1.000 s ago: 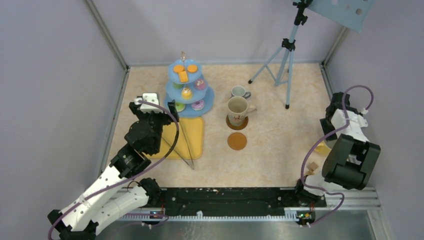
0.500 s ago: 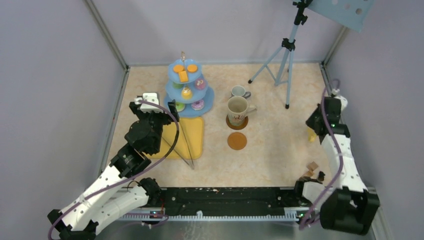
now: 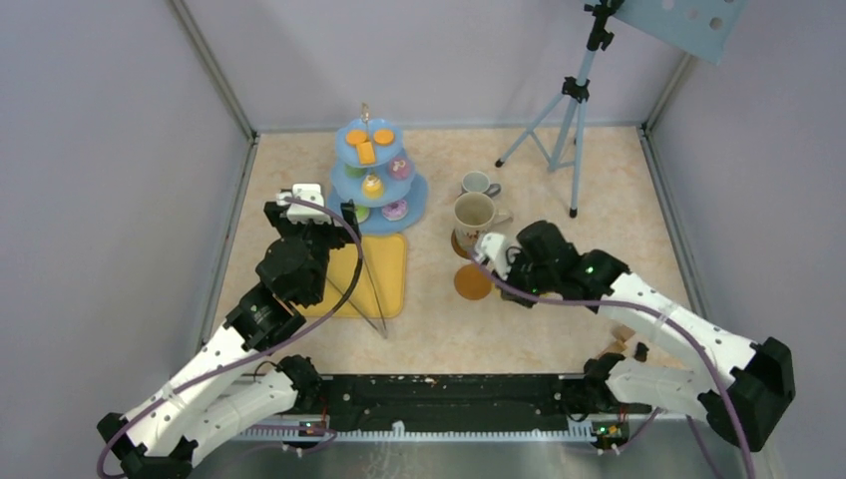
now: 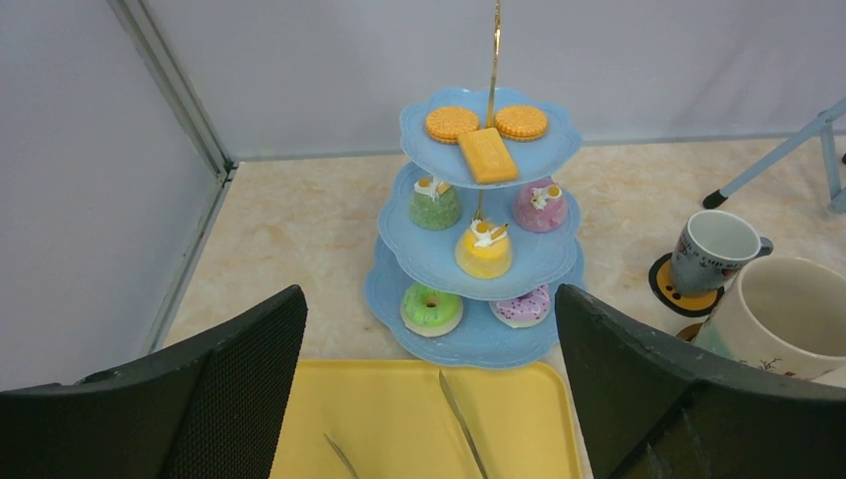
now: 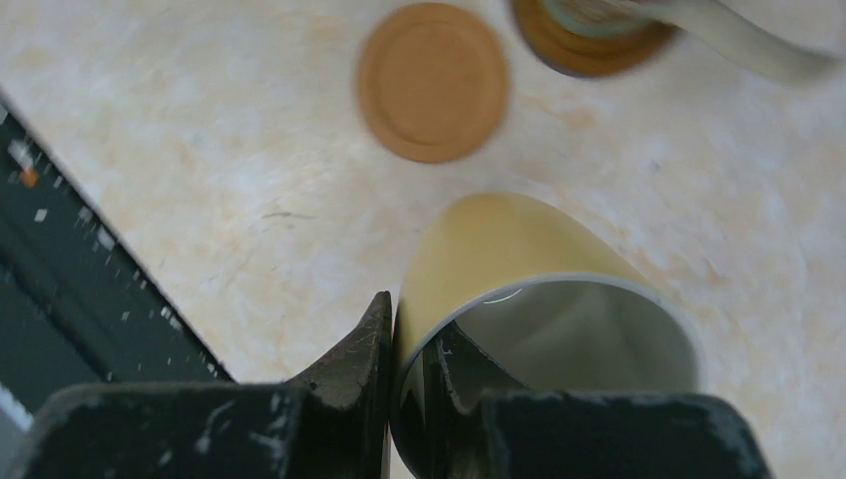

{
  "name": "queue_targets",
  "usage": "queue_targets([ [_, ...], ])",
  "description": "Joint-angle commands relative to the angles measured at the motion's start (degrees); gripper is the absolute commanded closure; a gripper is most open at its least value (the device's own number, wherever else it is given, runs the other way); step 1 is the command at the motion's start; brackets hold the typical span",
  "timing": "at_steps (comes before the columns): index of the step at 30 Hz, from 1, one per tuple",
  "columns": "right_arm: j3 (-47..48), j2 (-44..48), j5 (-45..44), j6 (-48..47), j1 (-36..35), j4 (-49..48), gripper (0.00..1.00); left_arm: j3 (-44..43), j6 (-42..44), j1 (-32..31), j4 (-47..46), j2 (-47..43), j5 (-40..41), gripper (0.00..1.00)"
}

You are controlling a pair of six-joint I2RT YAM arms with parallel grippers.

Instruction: Serve the afternoon tea

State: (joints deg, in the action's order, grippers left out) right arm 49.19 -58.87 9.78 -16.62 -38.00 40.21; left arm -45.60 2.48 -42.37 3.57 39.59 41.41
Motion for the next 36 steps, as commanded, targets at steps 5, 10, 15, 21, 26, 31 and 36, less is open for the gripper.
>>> queue_targets([
  [5,4.1,-10.2,1.9,-26.1,-12.3,0.7,1.0,-0.7,0.1,0.1,-1.6,0.1,0.8,0.01],
  [10,10.0,-17.8,2.8,-30.6,-10.7,0.8,1.0,-0.6,0.4,0.1,-1.8,-0.2,1.6,0.01],
  [15,14.4,-22.8,3.3,-31.6,-10.6,1.8,1.0,-0.4,0.7,0.1,-2.1,-0.8,1.9,0.01],
  [21,17.1,-25.8,4.6,-32.1,-9.5,1.7,1.0,-0.4,0.7,0.1,-2.1,-1.7,1.9,0.01],
  [26,17.5,-27.5,5.2,-32.6,-8.6,0.7,1.0,-0.4,0.7,0.1,-2.3,-1.6,1.7,0.01],
  [31,18.0,-29.1,4.9,-32.5,-8.6,-0.1,1.0,-0.3,0.5,0.1,-2.2,-1.6,1.6,0.01],
  [36,18.6,-29.7,5.3,-32.5,-8.6,-0.3,1.0,-0.4,0.6,0.0,-2.3,-1.5,1.6,0.01],
])
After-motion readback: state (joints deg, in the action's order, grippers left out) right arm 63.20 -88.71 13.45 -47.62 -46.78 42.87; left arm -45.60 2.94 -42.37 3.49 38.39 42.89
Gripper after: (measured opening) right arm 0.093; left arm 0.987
